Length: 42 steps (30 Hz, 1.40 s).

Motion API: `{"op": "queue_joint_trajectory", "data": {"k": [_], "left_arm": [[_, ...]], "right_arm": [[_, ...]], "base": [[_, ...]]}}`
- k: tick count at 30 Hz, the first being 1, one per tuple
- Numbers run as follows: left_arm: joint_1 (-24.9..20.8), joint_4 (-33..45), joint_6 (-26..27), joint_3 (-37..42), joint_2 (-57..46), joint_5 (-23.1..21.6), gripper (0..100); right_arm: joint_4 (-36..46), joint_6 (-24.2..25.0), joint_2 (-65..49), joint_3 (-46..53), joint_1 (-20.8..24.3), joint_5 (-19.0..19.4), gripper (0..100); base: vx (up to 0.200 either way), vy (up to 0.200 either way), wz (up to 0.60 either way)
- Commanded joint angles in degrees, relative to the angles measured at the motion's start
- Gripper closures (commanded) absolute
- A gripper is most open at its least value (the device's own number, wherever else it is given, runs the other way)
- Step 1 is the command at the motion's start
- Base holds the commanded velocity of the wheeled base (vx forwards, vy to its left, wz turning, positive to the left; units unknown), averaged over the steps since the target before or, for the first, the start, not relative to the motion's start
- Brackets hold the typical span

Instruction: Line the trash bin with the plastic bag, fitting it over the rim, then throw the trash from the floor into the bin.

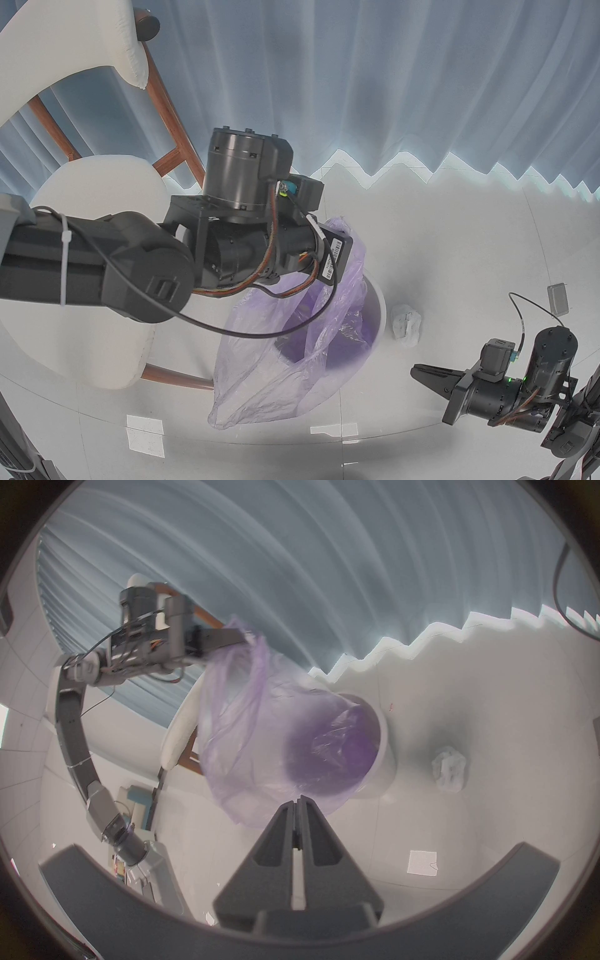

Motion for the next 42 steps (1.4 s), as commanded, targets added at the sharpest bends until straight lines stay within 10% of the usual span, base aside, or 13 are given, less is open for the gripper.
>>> {"op": "queue_joint_trajectory", "data": {"k": [1, 3, 4, 9, 16, 39, 40, 42], "left_arm": [[0.0, -0.4, -2.0, -2.7, 4.3, 0.5, 100], [0.0, -0.4, -2.7, -3.2, 4.5, 1.0, 100], [0.0, -0.5, -2.7, -3.4, 4.6, 1.5, 100], [-0.4, -0.5, -2.7, -3.5, 4.5, 1.6, 100], [-1.5, -0.5, -2.4, -3.4, 4.4, 1.7, 100], [-1.0, -0.5, -2.1, -0.5, 2.1, 1.6, 100], [-1.0, -0.6, -2.1, -0.4, 2.0, 1.6, 100], [-0.8, -0.7, -2.1, 0.0, 1.9, 1.6, 100]], "right_arm": [[-0.1, 0.3, -0.8, 1.7, 5.3, -1.0, 100], [0.2, 0.4, -0.1, 1.5, 7.1, -1.2, 100], [0.0, 0.4, 1.2, 1.1, 8.1, -1.2, 0], [0.2, 5.2, 3.7, -3.1, 11.4, -2.5, 0], [5.8, 13.2, 8.9, -17.2, 16.1, -15.1, 0], [13.6, 13.1, 18.9, -31.6, 15.7, -18.8, 0], [13.6, 13.1, 19.1, -31.6, 15.7, -18.8, 100], [13.5, 13.1, 19.5, -31.6, 15.7, -18.8, 100]], "base": [[0.000, 0.000, 0.00], [0.000, 0.000, 0.00], [0.000, 0.000, 0.00], [0.000, 0.000, 0.00], [0.000, 0.000, 0.00], [0.000, 0.000, 0.00], [0.000, 0.000, 0.00], [0.000, 0.000, 0.00]]}}
